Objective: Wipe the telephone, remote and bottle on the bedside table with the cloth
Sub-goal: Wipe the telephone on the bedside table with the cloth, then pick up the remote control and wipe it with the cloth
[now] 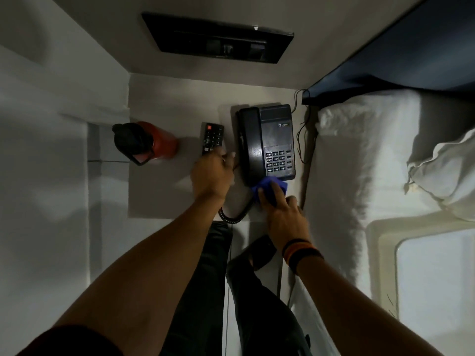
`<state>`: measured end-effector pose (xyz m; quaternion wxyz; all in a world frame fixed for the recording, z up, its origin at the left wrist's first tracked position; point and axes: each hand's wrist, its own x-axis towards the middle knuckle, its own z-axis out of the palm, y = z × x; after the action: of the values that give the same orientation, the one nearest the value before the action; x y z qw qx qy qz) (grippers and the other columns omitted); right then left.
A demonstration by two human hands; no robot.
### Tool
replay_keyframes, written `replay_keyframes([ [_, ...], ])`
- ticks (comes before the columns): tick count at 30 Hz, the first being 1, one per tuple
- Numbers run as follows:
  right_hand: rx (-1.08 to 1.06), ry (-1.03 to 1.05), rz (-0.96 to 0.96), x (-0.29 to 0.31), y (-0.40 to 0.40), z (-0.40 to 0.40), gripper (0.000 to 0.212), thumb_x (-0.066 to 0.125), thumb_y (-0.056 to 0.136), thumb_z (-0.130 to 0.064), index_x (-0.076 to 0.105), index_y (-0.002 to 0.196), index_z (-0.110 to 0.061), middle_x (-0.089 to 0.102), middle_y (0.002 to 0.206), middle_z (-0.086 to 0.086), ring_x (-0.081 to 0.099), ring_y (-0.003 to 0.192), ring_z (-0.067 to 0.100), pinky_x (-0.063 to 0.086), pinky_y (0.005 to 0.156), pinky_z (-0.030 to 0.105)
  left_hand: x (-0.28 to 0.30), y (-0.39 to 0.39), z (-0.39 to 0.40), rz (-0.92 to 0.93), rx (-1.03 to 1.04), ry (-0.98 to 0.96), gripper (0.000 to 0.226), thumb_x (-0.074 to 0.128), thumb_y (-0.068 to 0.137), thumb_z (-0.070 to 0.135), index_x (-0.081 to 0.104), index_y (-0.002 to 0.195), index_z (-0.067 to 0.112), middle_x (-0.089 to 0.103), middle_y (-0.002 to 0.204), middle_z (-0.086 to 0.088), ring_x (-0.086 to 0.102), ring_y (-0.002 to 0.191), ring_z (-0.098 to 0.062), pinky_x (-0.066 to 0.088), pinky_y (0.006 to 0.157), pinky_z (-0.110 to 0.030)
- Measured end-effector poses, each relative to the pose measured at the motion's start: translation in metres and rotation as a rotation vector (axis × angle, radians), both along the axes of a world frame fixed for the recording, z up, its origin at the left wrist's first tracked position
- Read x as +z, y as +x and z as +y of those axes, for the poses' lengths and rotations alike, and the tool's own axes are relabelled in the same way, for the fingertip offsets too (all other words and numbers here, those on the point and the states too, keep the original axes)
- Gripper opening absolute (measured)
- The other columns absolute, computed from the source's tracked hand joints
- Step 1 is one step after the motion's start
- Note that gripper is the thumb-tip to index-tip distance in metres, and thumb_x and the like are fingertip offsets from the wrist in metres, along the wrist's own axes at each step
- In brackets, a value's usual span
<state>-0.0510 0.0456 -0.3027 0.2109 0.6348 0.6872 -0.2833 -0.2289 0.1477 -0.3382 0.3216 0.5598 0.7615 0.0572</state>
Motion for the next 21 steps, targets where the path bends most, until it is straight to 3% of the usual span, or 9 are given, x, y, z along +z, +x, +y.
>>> replay_keyframes([
  [3,-0.199,-0.01,0.028,0.004,0.002,-0.008,0.062,0.049,0.093,-0.017,0.034,0.151,-0.034,0.029,0.16,0.001,0.045,0.12,0.032,0.051,0.093,0.044,-0.002,-0.022,-0.022,0.119,-0.015,0.083,0.044,0.075,0.092,0.036,0.065,0.124,0.008,0.069,0.122,-0.019,0.065,0.111,-0.039,0.055,0.088,-0.049],
  [6,-0.587,0.132,0.235,0.012,-0.002,-0.002,0.051,0.049,0.094,-0.013,0.052,0.142,-0.028,0.046,0.15,0.004,0.051,0.121,0.031,0.047,0.1,0.045,-0.009,-0.036,-0.039,0.132,0.0,-0.036,0.07,0.082,0.086,0.039,0.054,0.14,0.005,0.06,0.136,-0.021,0.058,0.123,-0.039,0.051,0.099,-0.05],
  [8,-0.967,0.135,0.444,0.022,-0.006,0.01,0.047,0.047,0.093,-0.007,0.06,0.134,-0.025,0.058,0.136,0.006,0.059,0.113,0.026,0.05,0.097,0.04,-0.013,-0.036,-0.042,0.085,0.025,-0.1,0.07,0.083,0.084,0.04,0.054,0.137,0.004,0.061,0.134,-0.021,0.058,0.121,-0.039,0.052,0.096,-0.051],
  [11,-1.521,-0.105,0.837,0.04,-0.011,0.027,0.047,0.042,0.086,-0.001,0.066,0.122,-0.018,0.067,0.118,0.011,0.063,0.098,0.027,0.055,0.083,0.039,-0.014,-0.033,-0.038,-0.049,0.165,-0.081,0.053,0.08,0.086,0.037,0.06,0.122,0.003,0.068,0.119,-0.02,0.065,0.108,-0.037,0.056,0.082,-0.046],
  [13,-1.588,-0.234,1.021,0.05,-0.01,0.036,0.036,0.039,0.084,-0.004,0.065,0.108,-0.01,0.069,0.103,0.011,0.061,0.091,0.029,0.054,0.083,0.041,-0.014,-0.033,-0.038,-0.133,0.202,-0.016,0.036,0.077,0.091,0.028,0.06,0.11,0.003,0.07,0.101,-0.017,0.069,0.09,-0.034,0.049,0.067,-0.035],
  [16,-1.652,-0.272,1.208,0.06,-0.009,0.05,0.024,0.041,0.091,-0.01,0.058,0.075,-0.014,0.065,0.07,0.002,0.056,0.071,0.022,0.05,0.066,0.03,-0.012,-0.035,-0.046,-0.219,0.246,0.002,0.028,0.073,0.094,0.022,0.055,0.107,0.005,0.07,0.089,-0.012,0.066,0.074,-0.025,0.04,0.056,-0.021],
  [19,-1.498,-0.351,1.34,0.067,-0.016,0.063,0.033,0.046,0.095,-0.029,0.073,0.079,-0.019,0.071,0.076,0.0,0.064,0.068,0.017,0.055,0.064,0.027,-0.013,-0.035,-0.053,-0.315,0.348,-0.006,0.028,0.071,0.093,0.011,0.054,0.114,0.003,0.072,0.101,-0.013,0.067,0.078,-0.02,0.048,0.06,-0.009],
  [21,-1.407,-0.371,1.323,0.067,-0.021,0.07,0.034,0.047,0.096,-0.033,0.078,0.084,-0.024,0.075,0.081,0.0,0.069,0.069,0.015,0.057,0.063,0.026,-0.013,-0.032,-0.053,-0.317,0.424,-0.009,0.032,0.069,0.092,0.007,0.058,0.121,-0.003,0.071,0.112,-0.016,0.07,0.087,-0.027,0.058,0.075,-0.023],
])
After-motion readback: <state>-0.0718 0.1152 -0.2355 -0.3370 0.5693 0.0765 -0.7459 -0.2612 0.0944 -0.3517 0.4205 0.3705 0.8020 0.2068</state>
